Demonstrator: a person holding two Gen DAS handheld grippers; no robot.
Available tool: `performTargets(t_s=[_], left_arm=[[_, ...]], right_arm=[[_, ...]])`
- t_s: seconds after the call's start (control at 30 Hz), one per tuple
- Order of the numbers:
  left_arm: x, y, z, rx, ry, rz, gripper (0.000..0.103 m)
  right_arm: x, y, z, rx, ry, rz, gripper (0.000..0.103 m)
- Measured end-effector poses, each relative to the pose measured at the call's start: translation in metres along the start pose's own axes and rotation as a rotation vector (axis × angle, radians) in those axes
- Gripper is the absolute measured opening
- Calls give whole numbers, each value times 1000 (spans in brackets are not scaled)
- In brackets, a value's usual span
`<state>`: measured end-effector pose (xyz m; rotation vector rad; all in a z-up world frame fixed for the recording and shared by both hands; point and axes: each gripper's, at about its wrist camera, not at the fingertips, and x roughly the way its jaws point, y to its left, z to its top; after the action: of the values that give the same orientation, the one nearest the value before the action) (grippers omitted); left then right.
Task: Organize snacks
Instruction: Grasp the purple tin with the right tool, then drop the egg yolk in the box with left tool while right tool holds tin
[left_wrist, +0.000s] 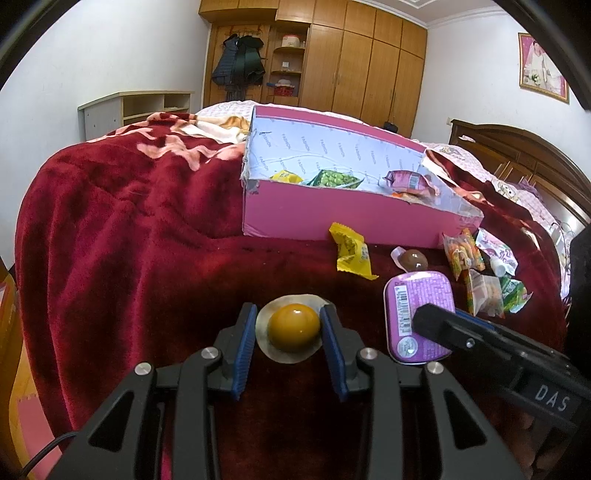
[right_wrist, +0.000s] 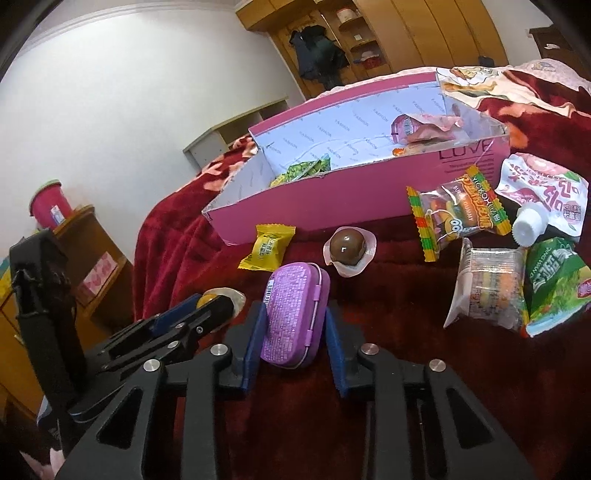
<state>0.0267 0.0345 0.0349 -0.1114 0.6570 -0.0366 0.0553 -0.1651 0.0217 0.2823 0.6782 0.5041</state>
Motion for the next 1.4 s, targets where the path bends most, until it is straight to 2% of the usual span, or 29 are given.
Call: performTargets(t_s=[0.13, 0.47, 1.03, 1.4], left_arm=[[-2, -1, 0, 7, -2, -4, 36], [-12, -3, 3, 4, -2, -23, 36], [-27, -18, 18, 23, -29, -74, 36], [-22, -21, 38, 27, -35, -87, 36]], right_arm=[[-9, 4, 0, -20, -20, 24, 24], [-20, 1, 3, 3, -33, 69, 20], [-45, 6, 13, -35, -97, 87, 19], [-56, -7, 28, -29, -126, 44, 19]])
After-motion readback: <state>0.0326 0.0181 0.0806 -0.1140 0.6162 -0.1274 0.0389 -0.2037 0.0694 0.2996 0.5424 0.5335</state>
